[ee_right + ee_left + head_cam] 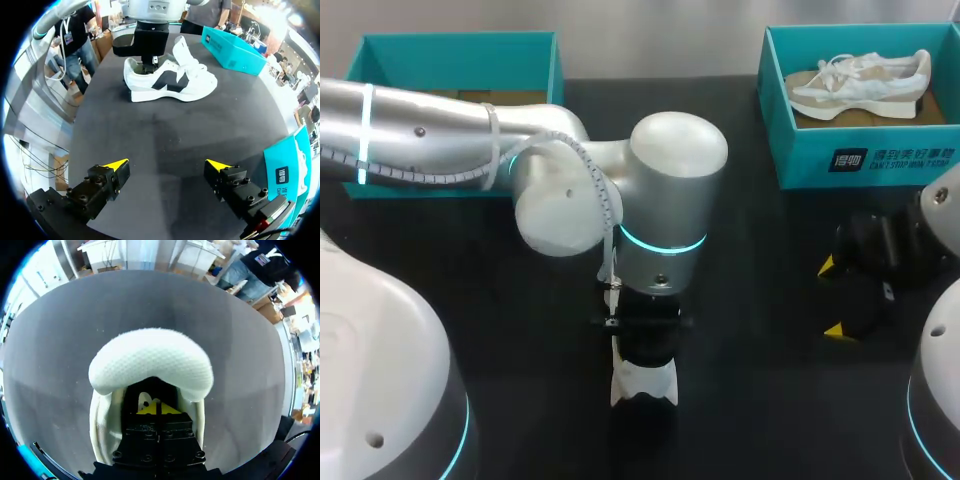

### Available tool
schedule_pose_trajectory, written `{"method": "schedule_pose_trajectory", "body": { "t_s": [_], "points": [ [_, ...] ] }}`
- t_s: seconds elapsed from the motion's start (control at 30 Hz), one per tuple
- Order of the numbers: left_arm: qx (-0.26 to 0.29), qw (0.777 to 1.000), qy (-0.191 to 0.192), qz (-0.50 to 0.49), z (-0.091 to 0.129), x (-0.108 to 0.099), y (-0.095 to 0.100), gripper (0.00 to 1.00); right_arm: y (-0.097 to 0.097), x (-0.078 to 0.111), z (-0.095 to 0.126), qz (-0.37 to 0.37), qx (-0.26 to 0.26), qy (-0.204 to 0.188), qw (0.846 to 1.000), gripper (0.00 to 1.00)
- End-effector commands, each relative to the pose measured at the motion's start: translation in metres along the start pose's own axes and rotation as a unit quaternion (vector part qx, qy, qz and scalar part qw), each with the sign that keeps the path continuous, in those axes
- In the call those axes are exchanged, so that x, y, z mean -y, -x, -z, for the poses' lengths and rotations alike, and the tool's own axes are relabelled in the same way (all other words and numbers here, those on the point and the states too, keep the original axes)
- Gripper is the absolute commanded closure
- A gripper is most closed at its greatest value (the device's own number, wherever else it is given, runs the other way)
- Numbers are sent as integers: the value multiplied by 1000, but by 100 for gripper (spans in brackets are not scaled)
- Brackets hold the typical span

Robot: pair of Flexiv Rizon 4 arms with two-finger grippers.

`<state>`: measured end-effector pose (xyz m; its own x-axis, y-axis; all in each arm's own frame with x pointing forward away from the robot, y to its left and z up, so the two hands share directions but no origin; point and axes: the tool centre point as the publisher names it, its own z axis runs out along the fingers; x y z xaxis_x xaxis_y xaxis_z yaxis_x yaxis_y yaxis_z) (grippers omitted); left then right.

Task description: Take the shoe out of the shoebox, open the shoe tongue, remove and reinsert the insole, then place the shoe into the shoebox

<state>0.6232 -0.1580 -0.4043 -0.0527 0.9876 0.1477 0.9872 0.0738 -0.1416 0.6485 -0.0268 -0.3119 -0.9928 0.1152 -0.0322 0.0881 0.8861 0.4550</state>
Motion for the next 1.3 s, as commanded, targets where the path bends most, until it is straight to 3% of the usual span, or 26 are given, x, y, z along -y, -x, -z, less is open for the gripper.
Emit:
{"method": "schedule_pose_trajectory", "body": {
  "t_s": [0.03,0.27,0.4,0.53,0.83,1.07,1.3],
  "points": [
    [36,999,17,8,-18,-3,-1,100,-2,0,0,0,1,-1,1000,0],
    [100,995,12,3,31,2,-2,100,-2,0,0,0,1,-1,1000,0],
    [111,994,-3,-1,43,6,0,100,-2,0,0,0,1,-1,1000,0],
    [93,995,-23,-16,37,13,5,100,-2,0,0,0,1,-1,1000,0],
    [70,995,-60,-29,0,32,18,100,-2,0,0,0,1,-1,1000,0],
    [85,996,-17,-12,-14,19,12,100,-2,0,0,0,1,-1,1000,0],
    [115,992,48,15,20,-1,3,100,-2,0,0,0,1,-1,1000,0]
  ]
}}
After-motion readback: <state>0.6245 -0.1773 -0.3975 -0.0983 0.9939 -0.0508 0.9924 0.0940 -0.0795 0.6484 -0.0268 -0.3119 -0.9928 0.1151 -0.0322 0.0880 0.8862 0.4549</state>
